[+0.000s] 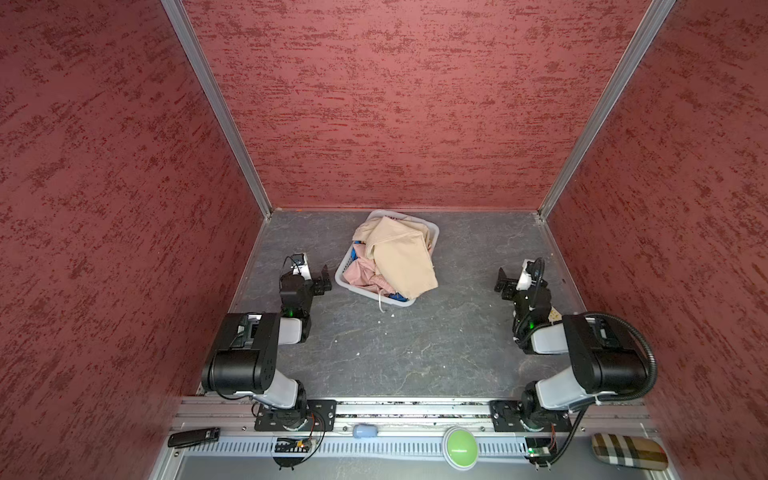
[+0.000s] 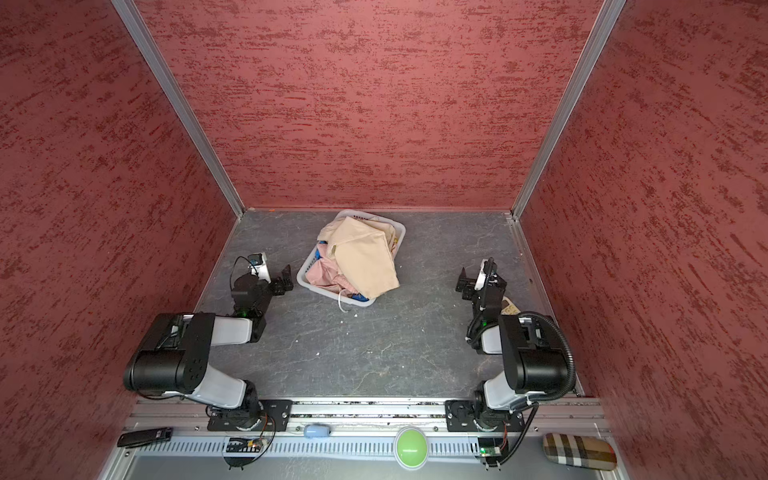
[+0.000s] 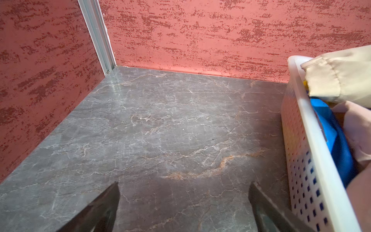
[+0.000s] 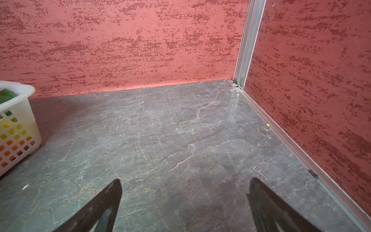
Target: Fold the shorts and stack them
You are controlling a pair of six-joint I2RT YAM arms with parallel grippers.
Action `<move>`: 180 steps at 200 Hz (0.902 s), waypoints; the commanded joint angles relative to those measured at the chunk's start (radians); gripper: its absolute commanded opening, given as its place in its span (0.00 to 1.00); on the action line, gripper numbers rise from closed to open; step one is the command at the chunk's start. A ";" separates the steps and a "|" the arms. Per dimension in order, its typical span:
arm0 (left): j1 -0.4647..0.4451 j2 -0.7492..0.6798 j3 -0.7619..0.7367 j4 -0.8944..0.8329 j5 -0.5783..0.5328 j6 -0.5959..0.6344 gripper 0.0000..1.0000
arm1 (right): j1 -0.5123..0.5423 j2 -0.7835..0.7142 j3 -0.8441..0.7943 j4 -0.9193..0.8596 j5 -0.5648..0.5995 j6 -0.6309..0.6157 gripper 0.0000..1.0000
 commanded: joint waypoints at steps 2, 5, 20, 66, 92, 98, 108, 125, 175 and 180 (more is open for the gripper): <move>-0.004 0.009 0.016 0.027 -0.010 -0.014 0.99 | 0.006 0.007 0.023 0.050 -0.023 -0.017 0.99; -0.004 0.009 0.016 0.027 -0.010 -0.014 0.99 | 0.005 0.008 0.023 0.049 -0.023 -0.017 0.99; -0.003 0.009 0.017 0.027 -0.010 -0.013 1.00 | 0.006 0.008 0.020 0.052 -0.022 -0.018 0.99; -0.001 0.010 0.016 0.026 -0.007 -0.015 0.99 | 0.003 0.008 0.027 0.040 -0.031 -0.016 0.99; 0.000 0.009 0.017 0.026 -0.006 -0.014 0.99 | 0.002 0.008 0.025 0.043 -0.010 -0.006 0.99; 0.000 0.009 0.016 0.026 -0.005 -0.015 0.99 | 0.003 0.007 0.025 0.045 -0.009 -0.007 0.99; 0.004 0.009 0.015 0.026 0.003 -0.018 0.99 | 0.002 0.008 0.026 0.046 -0.008 -0.007 0.99; 0.016 0.008 0.012 0.029 0.023 -0.024 0.99 | 0.002 0.008 0.025 0.043 -0.009 -0.007 0.99; 0.015 0.008 0.013 0.029 0.022 -0.024 0.99 | 0.003 0.007 0.026 0.041 -0.010 -0.006 0.99; 0.014 0.008 0.012 0.029 0.021 -0.024 0.99 | 0.003 0.007 0.026 0.040 -0.010 -0.006 0.99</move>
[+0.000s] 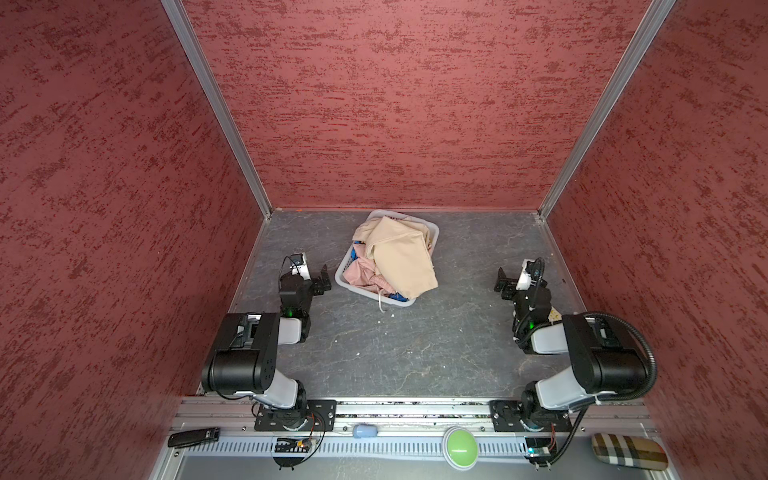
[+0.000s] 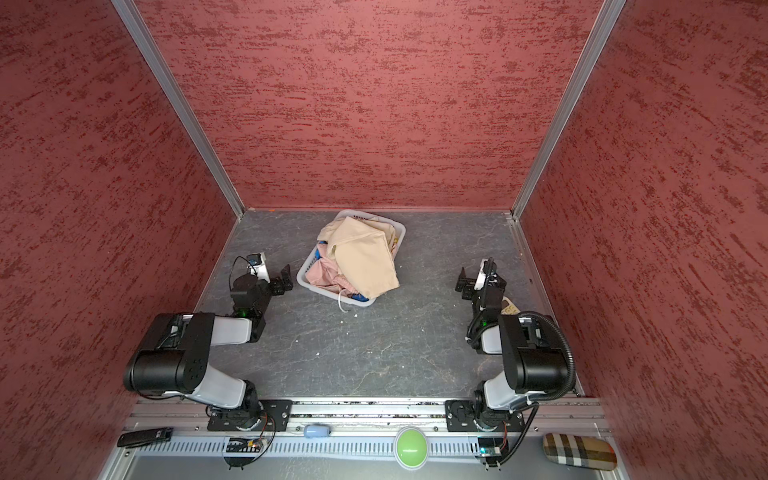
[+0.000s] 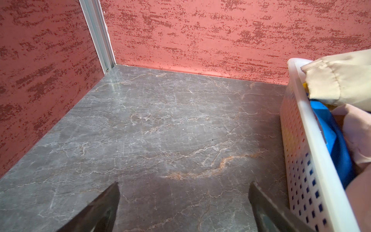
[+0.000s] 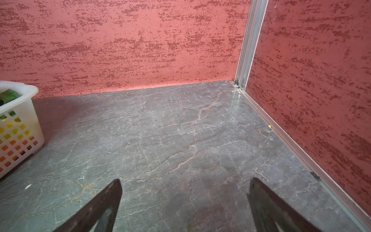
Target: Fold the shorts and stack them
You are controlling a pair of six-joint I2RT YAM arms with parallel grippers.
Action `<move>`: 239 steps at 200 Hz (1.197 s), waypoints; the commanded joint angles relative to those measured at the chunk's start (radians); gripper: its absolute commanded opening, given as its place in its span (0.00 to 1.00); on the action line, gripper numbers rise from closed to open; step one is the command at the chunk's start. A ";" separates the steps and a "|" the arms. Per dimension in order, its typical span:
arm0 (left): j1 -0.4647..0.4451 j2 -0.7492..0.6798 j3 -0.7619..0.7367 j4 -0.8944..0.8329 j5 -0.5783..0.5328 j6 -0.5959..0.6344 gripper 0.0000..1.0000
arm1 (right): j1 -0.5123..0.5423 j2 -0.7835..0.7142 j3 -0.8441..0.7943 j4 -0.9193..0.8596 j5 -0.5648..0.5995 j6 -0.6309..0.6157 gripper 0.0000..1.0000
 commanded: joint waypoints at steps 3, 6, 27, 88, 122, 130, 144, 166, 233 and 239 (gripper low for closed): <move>0.004 0.008 0.013 0.028 0.008 -0.007 0.99 | 0.002 0.006 0.025 0.035 -0.003 -0.005 0.99; 0.003 0.008 0.013 0.028 0.009 -0.006 0.99 | 0.002 0.006 0.025 0.035 -0.003 -0.003 0.99; 0.000 0.008 0.017 0.021 0.007 -0.003 0.99 | 0.002 0.006 0.023 0.043 0.000 -0.008 0.99; 0.037 -0.177 0.333 -0.660 -0.269 -0.158 0.99 | 0.007 -0.330 0.099 -0.346 0.216 0.129 0.99; 0.056 -0.324 0.461 -0.907 -0.174 -0.313 0.99 | 0.007 -0.504 0.186 -0.586 0.114 0.402 0.99; 0.060 -0.347 0.503 -0.975 -0.131 -0.352 0.99 | 0.009 -0.525 0.224 -0.647 0.050 0.428 0.99; 0.062 -0.359 0.583 -1.102 -0.049 -0.403 0.99 | 0.026 -0.515 0.309 -0.778 0.001 0.513 0.99; 0.059 -0.325 0.647 -1.175 0.157 -0.440 0.99 | 0.140 -0.428 0.408 -0.883 0.016 0.545 0.99; 0.095 -0.107 0.615 -1.081 0.484 -0.632 0.99 | 0.564 -0.029 0.738 -1.037 0.101 0.621 0.99; 0.095 -0.094 0.608 -1.070 0.500 -0.647 0.99 | 0.569 -0.006 0.752 -1.043 0.096 0.636 0.99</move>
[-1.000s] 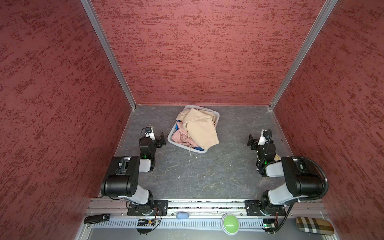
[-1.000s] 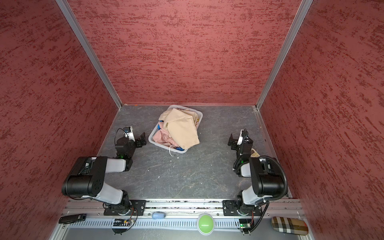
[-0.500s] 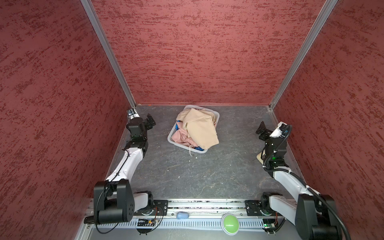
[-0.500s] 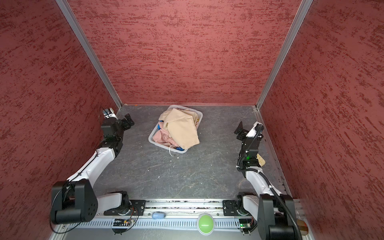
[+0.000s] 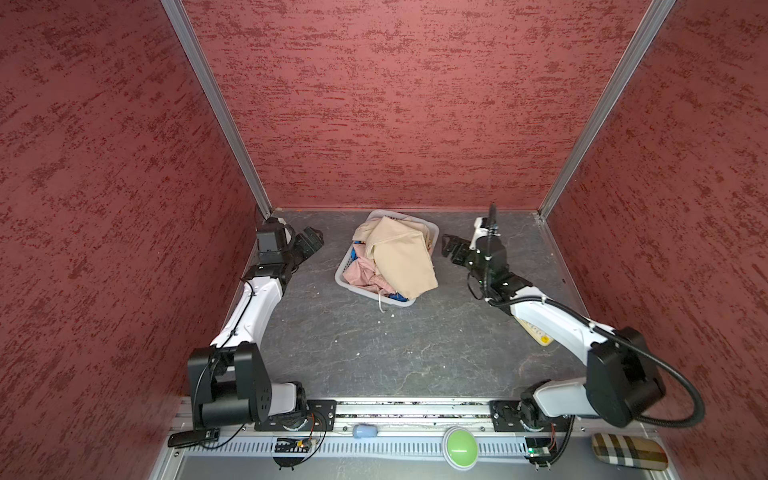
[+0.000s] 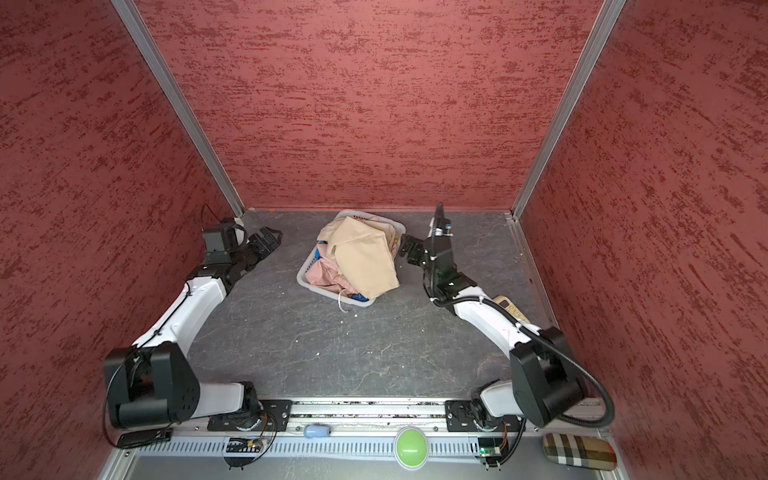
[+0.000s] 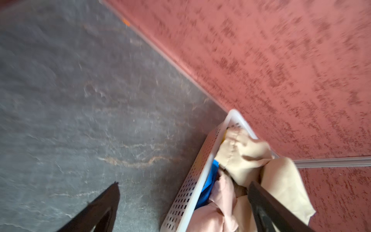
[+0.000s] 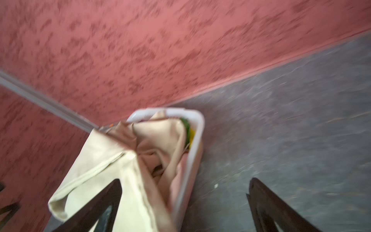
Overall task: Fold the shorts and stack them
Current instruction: 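Reach both grippers toward the beige shorts in the white basket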
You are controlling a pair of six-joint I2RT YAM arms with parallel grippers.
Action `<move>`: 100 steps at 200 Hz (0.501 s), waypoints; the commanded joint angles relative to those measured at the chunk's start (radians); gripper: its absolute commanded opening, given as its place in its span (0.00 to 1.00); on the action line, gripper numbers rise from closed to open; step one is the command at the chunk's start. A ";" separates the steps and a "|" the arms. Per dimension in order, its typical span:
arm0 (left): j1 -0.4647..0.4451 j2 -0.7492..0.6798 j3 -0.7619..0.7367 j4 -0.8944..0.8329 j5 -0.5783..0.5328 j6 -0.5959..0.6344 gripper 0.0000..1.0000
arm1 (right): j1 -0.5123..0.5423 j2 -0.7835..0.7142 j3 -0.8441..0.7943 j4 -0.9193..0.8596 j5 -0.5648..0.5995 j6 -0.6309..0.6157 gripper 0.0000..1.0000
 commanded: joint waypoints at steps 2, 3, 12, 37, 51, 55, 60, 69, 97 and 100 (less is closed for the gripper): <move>0.005 0.045 -0.016 0.013 0.159 -0.090 0.99 | 0.047 0.080 0.076 -0.088 0.025 0.077 0.99; 0.005 0.047 -0.017 0.015 0.162 -0.092 0.99 | 0.047 0.083 0.077 -0.089 0.024 0.080 0.99; 0.005 0.062 -0.029 0.034 0.182 -0.110 0.99 | 0.048 0.116 0.093 -0.101 0.017 0.100 0.97; -0.017 0.082 -0.049 0.065 0.186 -0.123 0.99 | 0.048 0.212 0.138 -0.136 0.001 0.117 0.93; -0.042 0.113 -0.044 0.086 0.196 -0.136 0.99 | 0.048 0.267 0.161 -0.142 -0.033 0.121 0.91; -0.050 0.125 -0.038 0.089 0.201 -0.138 0.99 | 0.048 0.279 0.166 -0.138 -0.044 0.122 0.91; -0.062 0.140 -0.031 0.091 0.205 -0.140 0.99 | 0.048 0.295 0.168 -0.132 -0.055 0.125 0.90; -0.086 0.167 -0.017 0.093 0.211 -0.139 1.00 | 0.048 0.321 0.175 -0.120 -0.075 0.126 0.88; -0.141 0.219 0.002 0.111 0.208 -0.156 0.99 | 0.048 0.379 0.208 -0.138 -0.098 0.093 0.78; -0.147 0.221 0.001 0.117 0.206 -0.160 0.99 | 0.046 0.383 0.212 -0.146 -0.093 0.085 0.77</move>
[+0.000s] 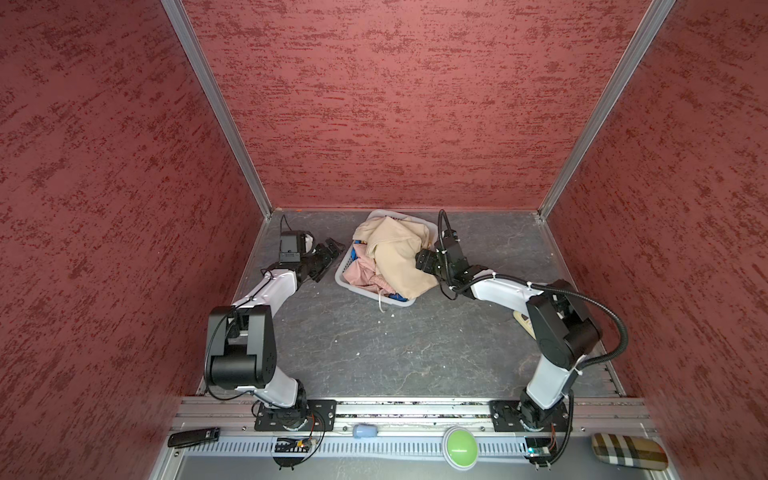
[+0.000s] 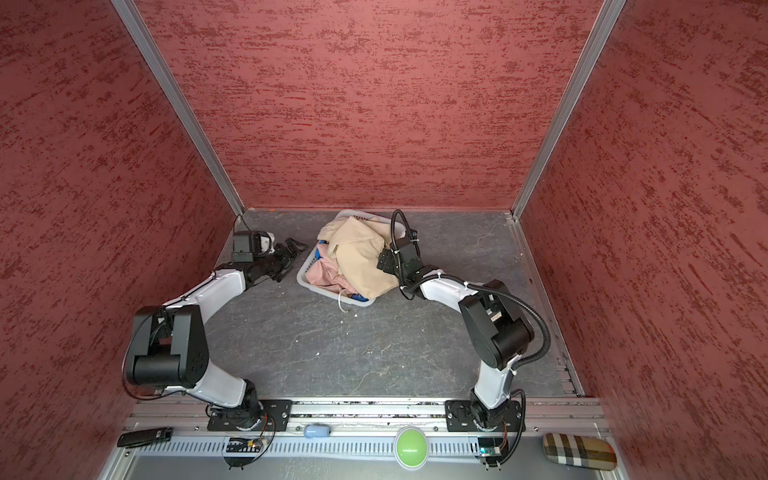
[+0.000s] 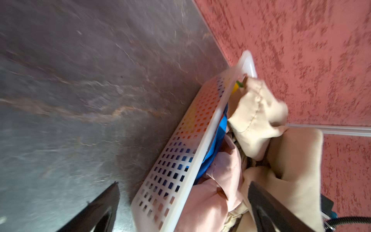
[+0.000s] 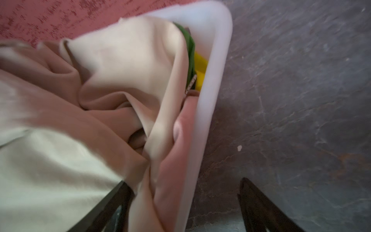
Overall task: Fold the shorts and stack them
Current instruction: 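Reach both grippers toward the beige shorts in the white basket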
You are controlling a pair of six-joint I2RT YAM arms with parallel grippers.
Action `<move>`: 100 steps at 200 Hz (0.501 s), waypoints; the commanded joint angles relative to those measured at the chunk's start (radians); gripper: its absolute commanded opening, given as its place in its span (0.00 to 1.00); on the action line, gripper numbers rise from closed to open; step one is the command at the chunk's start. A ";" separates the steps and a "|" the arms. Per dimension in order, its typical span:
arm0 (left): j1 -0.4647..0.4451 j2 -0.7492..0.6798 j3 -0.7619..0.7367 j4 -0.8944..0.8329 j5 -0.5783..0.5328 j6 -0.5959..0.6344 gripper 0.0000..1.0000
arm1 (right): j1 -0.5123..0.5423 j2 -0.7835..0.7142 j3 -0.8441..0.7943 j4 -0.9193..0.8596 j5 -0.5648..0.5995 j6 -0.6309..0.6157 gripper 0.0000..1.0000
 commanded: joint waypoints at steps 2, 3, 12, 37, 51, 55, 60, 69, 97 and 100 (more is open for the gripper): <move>-0.043 0.028 0.021 0.046 0.020 -0.028 0.99 | -0.004 0.030 0.053 -0.046 -0.026 -0.021 0.76; -0.044 0.029 0.020 0.049 0.020 -0.031 0.99 | -0.005 0.032 0.055 -0.048 -0.024 -0.024 0.76; -0.069 0.035 0.017 0.066 0.016 -0.043 0.99 | -0.014 0.032 0.060 -0.072 -0.009 -0.045 0.73; -0.170 0.058 0.037 0.084 -0.002 -0.062 0.99 | -0.088 0.015 0.051 -0.119 -0.036 -0.106 0.63; -0.245 0.081 0.060 0.098 -0.010 -0.079 0.99 | -0.141 0.015 0.072 -0.188 -0.066 -0.164 0.52; -0.265 0.089 0.070 0.102 -0.010 -0.084 0.99 | -0.155 0.015 0.080 -0.214 -0.058 -0.176 0.49; -0.295 0.099 0.083 0.104 -0.014 -0.088 1.00 | -0.169 0.012 0.085 -0.243 -0.044 -0.191 0.46; -0.342 0.118 0.106 0.110 -0.027 -0.101 0.99 | -0.193 -0.005 0.083 -0.280 -0.014 -0.225 0.45; -0.481 0.200 0.197 0.166 -0.038 -0.156 0.99 | -0.260 -0.079 0.062 -0.378 0.115 -0.291 0.54; -0.493 0.214 0.211 0.171 -0.035 -0.163 0.99 | -0.265 -0.092 0.061 -0.389 0.131 -0.299 0.56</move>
